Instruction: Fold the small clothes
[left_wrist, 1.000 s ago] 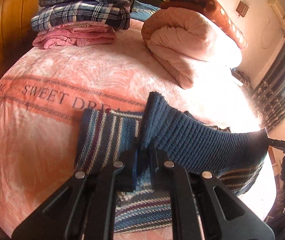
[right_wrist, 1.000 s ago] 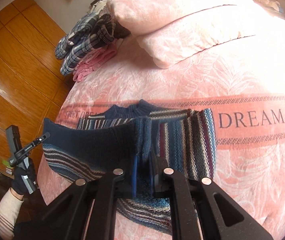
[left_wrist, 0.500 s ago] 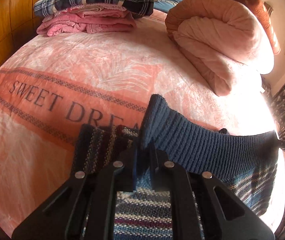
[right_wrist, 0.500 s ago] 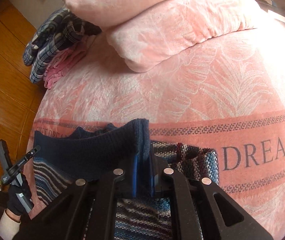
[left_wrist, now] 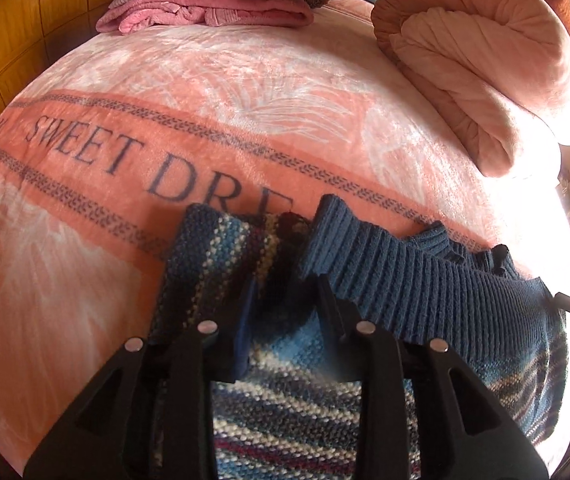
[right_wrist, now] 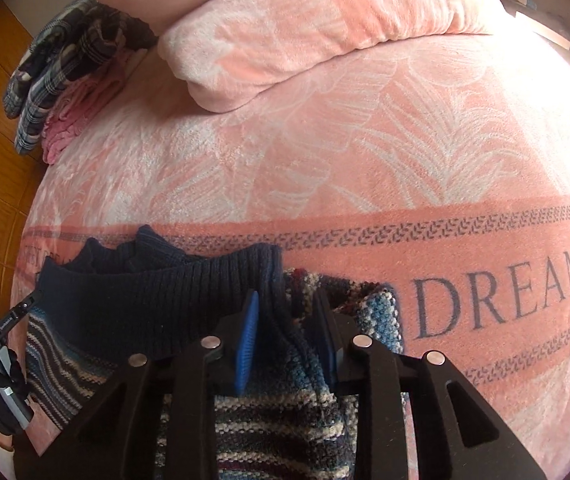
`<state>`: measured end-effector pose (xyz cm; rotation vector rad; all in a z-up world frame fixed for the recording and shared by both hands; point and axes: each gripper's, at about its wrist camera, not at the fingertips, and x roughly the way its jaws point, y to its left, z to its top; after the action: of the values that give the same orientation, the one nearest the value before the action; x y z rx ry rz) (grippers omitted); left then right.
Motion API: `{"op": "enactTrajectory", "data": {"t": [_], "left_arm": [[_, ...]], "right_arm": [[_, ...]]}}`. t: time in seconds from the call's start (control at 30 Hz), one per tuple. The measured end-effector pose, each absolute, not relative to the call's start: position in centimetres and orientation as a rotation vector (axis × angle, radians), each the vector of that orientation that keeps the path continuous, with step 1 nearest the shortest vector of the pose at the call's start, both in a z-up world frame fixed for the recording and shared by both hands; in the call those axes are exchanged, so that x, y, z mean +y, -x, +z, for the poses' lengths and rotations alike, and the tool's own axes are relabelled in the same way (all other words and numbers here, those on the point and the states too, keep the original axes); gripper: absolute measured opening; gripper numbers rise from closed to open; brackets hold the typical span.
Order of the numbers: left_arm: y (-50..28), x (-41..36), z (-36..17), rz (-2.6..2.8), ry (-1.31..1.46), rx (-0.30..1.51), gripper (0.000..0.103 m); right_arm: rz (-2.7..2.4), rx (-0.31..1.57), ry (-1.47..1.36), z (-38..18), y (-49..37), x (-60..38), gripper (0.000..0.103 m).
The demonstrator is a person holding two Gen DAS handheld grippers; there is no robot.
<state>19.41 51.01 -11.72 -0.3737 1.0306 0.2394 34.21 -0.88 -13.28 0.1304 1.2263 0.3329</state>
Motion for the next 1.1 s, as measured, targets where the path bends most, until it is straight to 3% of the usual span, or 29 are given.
{"op": "enactTrajectory", "data": {"t": [0.17,0.33,0.6,0.67,0.8,1.1], "left_arm": [[-16.4,50.3,-8.3,0.201,0.319,1.038,0.032],[-12.3,48.3,-6.5,0.134,0.380,1.091,0.040],[-8.7,44.1,-7.2,0.098,0.491,1.175,0.052],[-8.5,43.9,-7.9,0.118,0.553,1.178,0.055],[-8.6,43.6,-9.8,0.181,0.513,1.220,0.055],[-9.2,42.8,-12.7,0.177,0.412,1.285,0.055]], "right_arm": [[0.379,1.227,-0.133,-9.9,-31.2,-3.9,0.031],[0.426,1.297,-0.146,-8.4,-25.5,-6.4,0.038],[0.432,1.429,-0.133,-12.9,-18.7,-7.4,0.042],[0.424,1.461,-0.138,-14.1,-18.8,-7.1,0.039],[0.418,1.491,-0.245,-15.2,-18.9,-7.9,0.012],[0.367,1.475,-0.193,-13.8,-18.4,-8.8,0.010]]}}
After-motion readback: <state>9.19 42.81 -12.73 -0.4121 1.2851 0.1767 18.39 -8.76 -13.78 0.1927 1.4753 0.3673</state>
